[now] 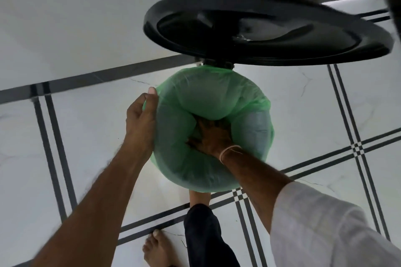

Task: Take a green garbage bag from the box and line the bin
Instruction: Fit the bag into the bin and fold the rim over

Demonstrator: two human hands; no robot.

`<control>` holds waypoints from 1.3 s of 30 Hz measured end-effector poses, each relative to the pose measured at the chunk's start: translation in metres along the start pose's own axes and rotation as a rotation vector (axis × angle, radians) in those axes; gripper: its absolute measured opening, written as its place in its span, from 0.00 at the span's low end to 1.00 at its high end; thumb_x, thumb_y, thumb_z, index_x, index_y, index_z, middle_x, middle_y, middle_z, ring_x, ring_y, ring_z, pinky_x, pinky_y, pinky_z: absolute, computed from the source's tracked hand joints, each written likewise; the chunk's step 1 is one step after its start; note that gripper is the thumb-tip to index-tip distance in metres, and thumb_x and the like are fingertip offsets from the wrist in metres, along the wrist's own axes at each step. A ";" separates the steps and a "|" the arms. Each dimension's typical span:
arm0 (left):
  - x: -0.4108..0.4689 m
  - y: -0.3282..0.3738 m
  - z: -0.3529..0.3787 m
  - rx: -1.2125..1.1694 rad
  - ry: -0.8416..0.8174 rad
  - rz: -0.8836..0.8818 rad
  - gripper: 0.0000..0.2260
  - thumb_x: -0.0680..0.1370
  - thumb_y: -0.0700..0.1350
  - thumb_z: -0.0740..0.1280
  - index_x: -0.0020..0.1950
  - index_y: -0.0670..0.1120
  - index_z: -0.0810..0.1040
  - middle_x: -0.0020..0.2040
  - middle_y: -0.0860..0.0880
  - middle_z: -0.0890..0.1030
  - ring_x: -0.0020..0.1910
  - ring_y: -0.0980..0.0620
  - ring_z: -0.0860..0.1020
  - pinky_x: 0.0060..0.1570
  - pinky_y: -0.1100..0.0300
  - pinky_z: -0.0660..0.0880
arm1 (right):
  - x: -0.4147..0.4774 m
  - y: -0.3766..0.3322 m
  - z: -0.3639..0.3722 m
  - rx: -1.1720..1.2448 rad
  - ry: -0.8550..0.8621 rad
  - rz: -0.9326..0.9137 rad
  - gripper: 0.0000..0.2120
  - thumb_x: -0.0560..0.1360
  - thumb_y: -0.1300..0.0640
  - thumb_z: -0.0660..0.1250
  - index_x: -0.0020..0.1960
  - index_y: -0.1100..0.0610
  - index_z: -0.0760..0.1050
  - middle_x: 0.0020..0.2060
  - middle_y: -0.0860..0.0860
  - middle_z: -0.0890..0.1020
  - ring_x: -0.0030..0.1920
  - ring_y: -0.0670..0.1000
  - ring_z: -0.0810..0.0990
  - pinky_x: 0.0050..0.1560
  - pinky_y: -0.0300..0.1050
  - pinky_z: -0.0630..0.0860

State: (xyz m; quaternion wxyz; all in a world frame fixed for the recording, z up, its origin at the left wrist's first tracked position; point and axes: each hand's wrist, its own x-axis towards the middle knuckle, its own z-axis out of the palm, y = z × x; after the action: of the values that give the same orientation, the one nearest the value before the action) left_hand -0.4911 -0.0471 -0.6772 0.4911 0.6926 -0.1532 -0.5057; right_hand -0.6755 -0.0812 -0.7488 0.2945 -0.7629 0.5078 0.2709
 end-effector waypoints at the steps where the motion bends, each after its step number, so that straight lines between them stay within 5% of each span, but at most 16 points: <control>1: 0.000 -0.001 0.000 -0.013 -0.003 0.027 0.30 0.83 0.62 0.62 0.47 0.31 0.74 0.41 0.34 0.77 0.39 0.43 0.75 0.42 0.46 0.78 | 0.005 0.002 0.004 -0.010 0.022 -0.032 0.45 0.78 0.32 0.62 0.84 0.47 0.44 0.85 0.53 0.48 0.83 0.59 0.48 0.80 0.55 0.42; 4: 0.002 -0.003 0.001 -0.016 -0.001 0.055 0.28 0.83 0.60 0.62 0.42 0.34 0.68 0.37 0.33 0.68 0.38 0.43 0.67 0.41 0.47 0.70 | 0.021 0.008 0.020 0.021 0.044 -0.077 0.48 0.75 0.30 0.65 0.84 0.49 0.48 0.84 0.53 0.50 0.83 0.58 0.49 0.80 0.52 0.40; 8: 0.004 -0.004 0.003 -0.045 -0.001 0.034 0.23 0.84 0.57 0.62 0.39 0.41 0.70 0.36 0.41 0.67 0.38 0.44 0.66 0.42 0.49 0.70 | 0.033 0.013 0.037 -0.046 0.018 -0.067 0.53 0.67 0.22 0.54 0.84 0.47 0.46 0.84 0.54 0.50 0.83 0.60 0.50 0.82 0.57 0.45; 12: 0.005 -0.007 0.004 -0.057 -0.009 0.034 0.21 0.86 0.54 0.61 0.41 0.40 0.73 0.35 0.42 0.69 0.35 0.47 0.69 0.39 0.54 0.73 | 0.047 0.013 0.045 -0.062 -0.089 0.017 0.49 0.76 0.30 0.62 0.82 0.42 0.34 0.84 0.53 0.39 0.83 0.64 0.43 0.77 0.71 0.46; 15: 0.006 -0.009 0.004 -0.083 -0.006 0.039 0.21 0.86 0.53 0.61 0.42 0.38 0.73 0.33 0.44 0.71 0.33 0.50 0.70 0.37 0.56 0.74 | 0.062 0.012 0.053 -0.073 -0.166 0.034 0.50 0.74 0.27 0.61 0.80 0.39 0.30 0.84 0.49 0.36 0.82 0.68 0.39 0.71 0.83 0.49; 19: 0.009 -0.013 0.003 -0.102 -0.031 0.057 0.22 0.86 0.53 0.61 0.45 0.34 0.73 0.35 0.41 0.70 0.34 0.47 0.71 0.37 0.54 0.75 | 0.076 0.013 0.064 -0.098 -0.184 0.050 0.52 0.72 0.23 0.59 0.80 0.38 0.28 0.83 0.48 0.33 0.81 0.69 0.36 0.68 0.87 0.48; 22: 0.009 -0.014 0.003 -0.105 -0.032 0.050 0.23 0.86 0.53 0.61 0.46 0.33 0.74 0.35 0.41 0.70 0.34 0.48 0.71 0.36 0.56 0.75 | 0.080 0.015 0.063 -0.118 -0.181 0.043 0.51 0.72 0.23 0.59 0.80 0.37 0.29 0.83 0.49 0.36 0.81 0.69 0.37 0.70 0.85 0.48; 27: 0.006 -0.010 0.004 -0.058 0.012 0.029 0.27 0.85 0.57 0.62 0.45 0.31 0.69 0.38 0.41 0.71 0.37 0.46 0.69 0.41 0.52 0.72 | 0.076 0.025 0.051 -0.022 -0.066 -0.014 0.35 0.82 0.37 0.54 0.84 0.43 0.42 0.85 0.52 0.47 0.83 0.63 0.49 0.77 0.73 0.53; 34: 0.008 -0.012 0.005 -0.059 0.021 0.021 0.23 0.85 0.57 0.62 0.40 0.39 0.73 0.34 0.43 0.72 0.34 0.49 0.73 0.37 0.56 0.76 | 0.075 0.018 0.053 -0.028 -0.149 0.049 0.43 0.78 0.32 0.60 0.83 0.39 0.38 0.85 0.51 0.43 0.82 0.69 0.45 0.77 0.74 0.49; 39: 0.007 -0.008 0.000 -0.057 -0.021 -0.070 0.19 0.84 0.57 0.64 0.37 0.49 0.78 0.33 0.51 0.81 0.33 0.55 0.81 0.37 0.60 0.79 | 0.047 0.015 0.032 0.116 0.059 -0.011 0.32 0.80 0.45 0.65 0.80 0.53 0.63 0.76 0.60 0.71 0.73 0.65 0.71 0.72 0.58 0.70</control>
State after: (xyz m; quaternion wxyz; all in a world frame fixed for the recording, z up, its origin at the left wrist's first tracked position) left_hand -0.4898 -0.0482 -0.6882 0.4910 0.6779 -0.1198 -0.5339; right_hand -0.6768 -0.0920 -0.8067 0.3246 -0.7549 0.5271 0.2166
